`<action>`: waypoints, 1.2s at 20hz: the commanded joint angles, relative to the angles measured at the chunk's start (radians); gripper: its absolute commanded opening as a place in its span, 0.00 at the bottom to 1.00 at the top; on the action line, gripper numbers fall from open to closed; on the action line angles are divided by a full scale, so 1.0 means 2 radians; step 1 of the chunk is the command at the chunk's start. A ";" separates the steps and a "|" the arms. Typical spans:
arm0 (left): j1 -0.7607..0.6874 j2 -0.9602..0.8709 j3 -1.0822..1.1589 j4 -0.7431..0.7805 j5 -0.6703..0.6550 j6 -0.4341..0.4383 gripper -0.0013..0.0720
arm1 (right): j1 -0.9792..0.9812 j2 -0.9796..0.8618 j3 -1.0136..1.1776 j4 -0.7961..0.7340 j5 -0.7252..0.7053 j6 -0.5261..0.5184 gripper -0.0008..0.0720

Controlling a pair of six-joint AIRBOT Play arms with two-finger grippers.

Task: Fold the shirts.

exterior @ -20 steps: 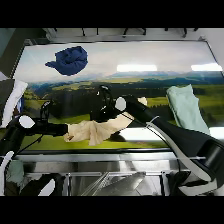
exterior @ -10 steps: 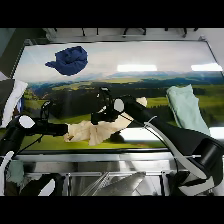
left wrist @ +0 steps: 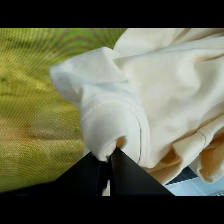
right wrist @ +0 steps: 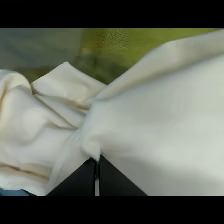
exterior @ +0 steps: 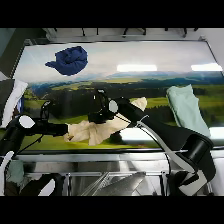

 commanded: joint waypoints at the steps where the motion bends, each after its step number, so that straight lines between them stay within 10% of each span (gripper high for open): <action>1: 0.000 0.000 0.000 0.001 0.003 0.000 0.04 | 0.000 0.002 0.007 0.005 0.001 -0.004 0.04; 24: 0.043 0.159 0.124 0.015 -0.069 -0.036 0.04 | -0.128 0.462 0.008 -0.319 0.304 0.049 0.04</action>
